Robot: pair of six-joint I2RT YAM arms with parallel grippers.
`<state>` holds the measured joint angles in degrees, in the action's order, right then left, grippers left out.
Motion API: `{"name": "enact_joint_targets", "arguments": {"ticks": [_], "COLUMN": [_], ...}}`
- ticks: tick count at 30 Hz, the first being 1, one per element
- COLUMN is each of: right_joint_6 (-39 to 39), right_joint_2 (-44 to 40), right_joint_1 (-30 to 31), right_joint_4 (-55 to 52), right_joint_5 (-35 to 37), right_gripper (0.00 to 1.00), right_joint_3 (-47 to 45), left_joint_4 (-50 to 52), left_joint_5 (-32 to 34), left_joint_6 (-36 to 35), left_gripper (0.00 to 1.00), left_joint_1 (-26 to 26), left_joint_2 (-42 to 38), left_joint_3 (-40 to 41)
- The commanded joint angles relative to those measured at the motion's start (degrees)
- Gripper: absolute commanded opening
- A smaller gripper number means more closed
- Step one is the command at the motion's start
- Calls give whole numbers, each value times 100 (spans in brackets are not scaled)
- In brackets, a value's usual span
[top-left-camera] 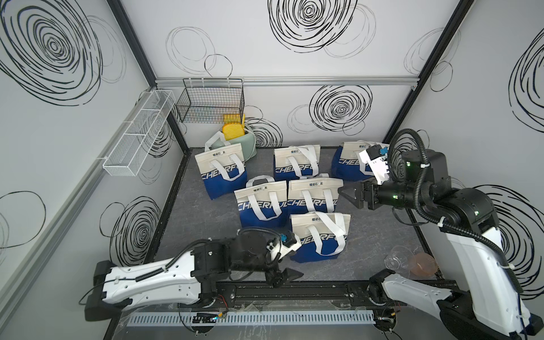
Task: Open the takeout bag
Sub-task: Open the takeout bag at the center of the board.
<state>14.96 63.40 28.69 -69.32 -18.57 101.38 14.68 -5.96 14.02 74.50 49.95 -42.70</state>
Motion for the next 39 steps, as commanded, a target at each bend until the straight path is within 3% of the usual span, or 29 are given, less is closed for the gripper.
{"name": "enact_joint_targets", "arguments": {"ticks": [1, 6, 11, 14, 18, 24, 30, 34, 39], "right_joint_6": [-199, -305, -401, -435, -285, 551, 1486, 1931, 2335], "right_joint_2": [-66, -307, -325, -125, 160, 610, 748, 904, 509], "right_joint_1": [247, 294, 425, 848, 2029, 4390, 5977, 6637, 6790], "right_joint_4": [-320, -243, -114, -236, -384, -442, 41, 184, 799], "right_joint_5": [899, 1036, 1269, 2099, 3413, 5070, 6087, 6641, 6755], "right_gripper": [73, 71, 66, 63, 60, 60, 55, 53, 50], "right_joint_3": [292, 128, -132, -14, 178, 79, -424, -773, -1653], "left_joint_4": [-1477, -2222, -2901, -3664, -4197, -4797, -5454, -5963, -6761], "left_joint_5": [1806, 2820, 2346, 2131, 1891, 1911, 1828, 1692, 1676], "left_joint_6": [487, 853, 324, 28, -43, 12, 2, 21, 87], "left_gripper": [71, 65, 64, 63, 62, 63, 63, 63, 60], "left_joint_1": [71, 112, 73, 73, -122, -463, -722, -770, -779], "left_joint_2": [-129, -1015, -1199, -1177, -985, -602, -354, -61, 346], "left_joint_3": [385, 1288, 1692, 2021, 2263, 2434, 2486, 2576, 2781]}}
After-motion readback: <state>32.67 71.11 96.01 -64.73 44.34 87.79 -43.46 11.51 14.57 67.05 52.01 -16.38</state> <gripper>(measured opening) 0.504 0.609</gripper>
